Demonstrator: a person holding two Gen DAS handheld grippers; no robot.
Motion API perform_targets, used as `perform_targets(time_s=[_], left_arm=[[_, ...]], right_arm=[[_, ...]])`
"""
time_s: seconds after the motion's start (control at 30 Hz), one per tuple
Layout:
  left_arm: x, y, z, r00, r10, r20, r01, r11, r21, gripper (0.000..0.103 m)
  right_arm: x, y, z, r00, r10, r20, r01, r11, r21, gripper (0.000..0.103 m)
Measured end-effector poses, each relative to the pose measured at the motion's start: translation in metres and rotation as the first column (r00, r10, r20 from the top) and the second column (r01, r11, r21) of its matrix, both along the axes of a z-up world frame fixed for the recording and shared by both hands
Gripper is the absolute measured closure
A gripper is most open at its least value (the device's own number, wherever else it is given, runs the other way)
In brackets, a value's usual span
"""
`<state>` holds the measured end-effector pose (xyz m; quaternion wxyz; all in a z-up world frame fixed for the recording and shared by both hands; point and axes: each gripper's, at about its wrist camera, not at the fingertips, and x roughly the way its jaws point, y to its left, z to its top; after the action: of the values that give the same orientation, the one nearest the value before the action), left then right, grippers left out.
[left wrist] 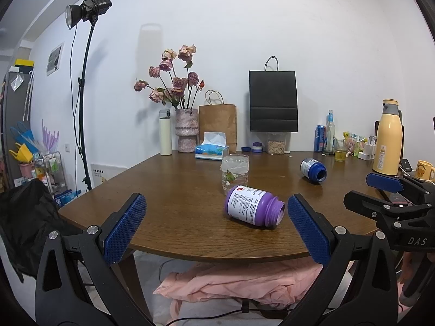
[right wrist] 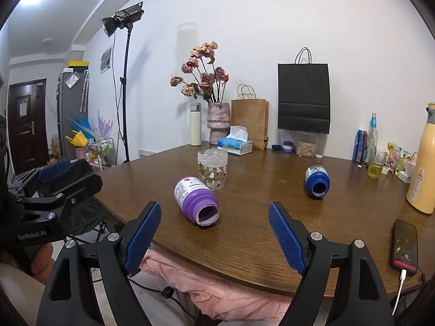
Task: Flip cup upright
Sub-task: 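Move the left tool to the lying purple bottle and close around its body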
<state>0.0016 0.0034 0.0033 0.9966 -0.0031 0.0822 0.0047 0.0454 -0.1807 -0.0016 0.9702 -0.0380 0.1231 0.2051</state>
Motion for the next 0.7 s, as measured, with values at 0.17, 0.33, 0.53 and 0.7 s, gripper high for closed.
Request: perform_targets(time_s=[0.17, 0.33, 0.53, 0.7], left_arm=[[0.001, 0.000, 0.000, 1.000, -0.003, -0.008, 0.003, 1.000, -0.002, 0.000], [0.023, 0.003, -0.002, 1.000, -0.003, -0.029, 0.003, 1.000, 0.002, 0.000], [0.108, 0.021, -0.003, 0.973, -0.108, -0.203, 0.111, 0.994, 0.002, 0.000], [0.170, 0.026, -0.003, 0.907, -0.254, -0.337, 0.239, 0.967, -0.087, 0.000]], right_arm=[[0.001, 0.001, -0.001, 1.000, 0.003, -0.003, -0.003, 1.000, -0.002, 0.018], [0.017, 0.012, -0.009, 0.997, 0.039, -0.063, -0.042, 0.997, -0.057, 0.018], [0.072, 0.032, -0.026, 0.979, 0.076, -0.189, -0.099, 0.989, -0.113, 0.018], [0.124, 0.062, -0.032, 0.967, 0.095, -0.236, -0.141, 0.972, -0.188, 0.018]])
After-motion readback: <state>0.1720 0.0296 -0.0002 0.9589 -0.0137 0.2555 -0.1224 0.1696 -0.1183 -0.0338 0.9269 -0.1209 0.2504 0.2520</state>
